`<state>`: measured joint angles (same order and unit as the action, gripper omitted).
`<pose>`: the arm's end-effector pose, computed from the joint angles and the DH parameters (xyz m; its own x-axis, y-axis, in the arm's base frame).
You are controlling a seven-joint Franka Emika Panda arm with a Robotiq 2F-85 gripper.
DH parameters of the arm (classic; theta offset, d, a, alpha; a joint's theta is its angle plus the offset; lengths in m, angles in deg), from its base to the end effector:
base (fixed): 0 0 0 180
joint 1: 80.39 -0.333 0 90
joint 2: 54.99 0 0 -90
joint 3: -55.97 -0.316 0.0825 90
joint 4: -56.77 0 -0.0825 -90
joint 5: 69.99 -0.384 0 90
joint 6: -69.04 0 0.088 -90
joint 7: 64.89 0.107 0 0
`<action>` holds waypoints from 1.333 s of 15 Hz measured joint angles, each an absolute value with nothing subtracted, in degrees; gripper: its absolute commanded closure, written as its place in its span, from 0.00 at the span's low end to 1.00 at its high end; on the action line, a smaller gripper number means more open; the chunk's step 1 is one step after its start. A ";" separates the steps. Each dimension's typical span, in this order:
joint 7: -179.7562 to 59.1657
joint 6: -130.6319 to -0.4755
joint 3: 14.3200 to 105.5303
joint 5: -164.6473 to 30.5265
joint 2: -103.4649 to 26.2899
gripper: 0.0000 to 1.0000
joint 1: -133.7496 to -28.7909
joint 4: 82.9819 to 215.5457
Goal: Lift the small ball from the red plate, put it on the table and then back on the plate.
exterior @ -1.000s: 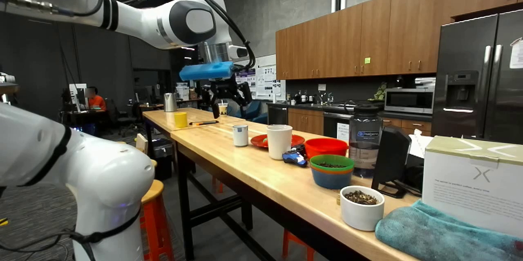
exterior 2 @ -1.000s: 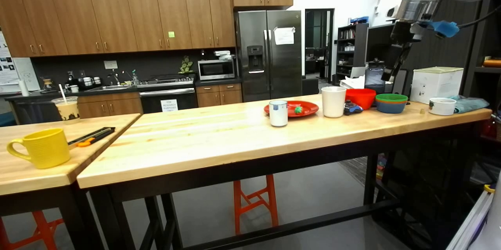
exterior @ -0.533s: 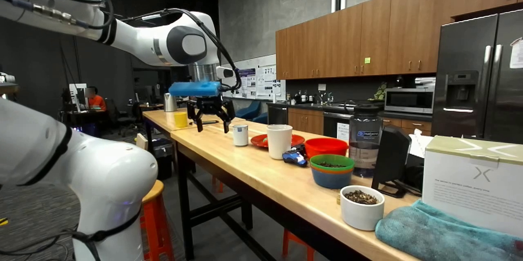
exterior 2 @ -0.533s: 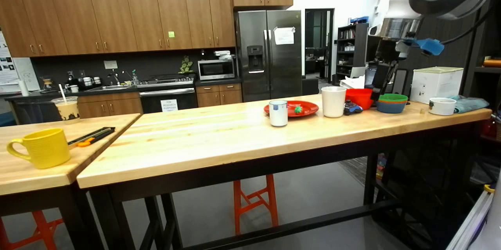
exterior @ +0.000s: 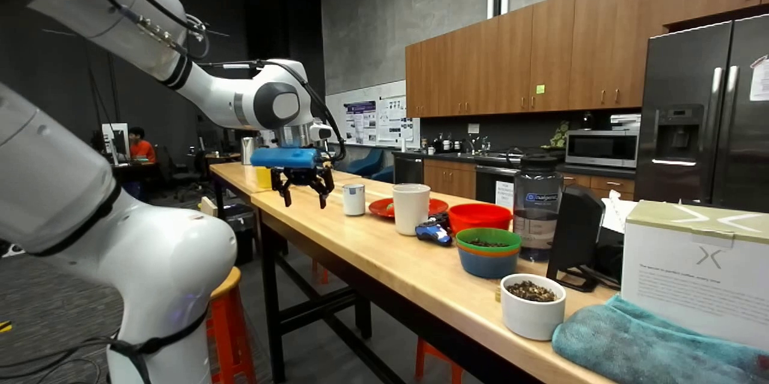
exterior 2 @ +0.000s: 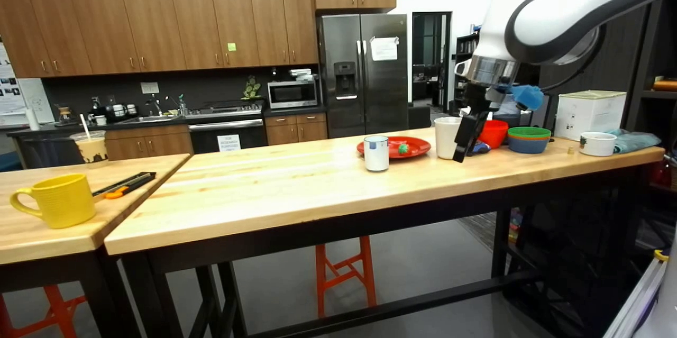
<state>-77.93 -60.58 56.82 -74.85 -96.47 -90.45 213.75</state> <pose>0.3413 0.0577 0.4513 0.9114 0.3233 0.2545 0.3415 -0.9394 -0.0296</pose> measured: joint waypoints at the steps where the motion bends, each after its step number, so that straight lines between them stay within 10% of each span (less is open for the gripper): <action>1: -77.90 -63.04 56.68 -75.08 -93.89 0.00 -90.75 213.08; 20: -78.12 -73.39 57.25 -75.51 -79.30 0.00 -90.80 206.00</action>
<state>-78.12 -73.39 57.25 -75.51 -79.30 -90.80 206.00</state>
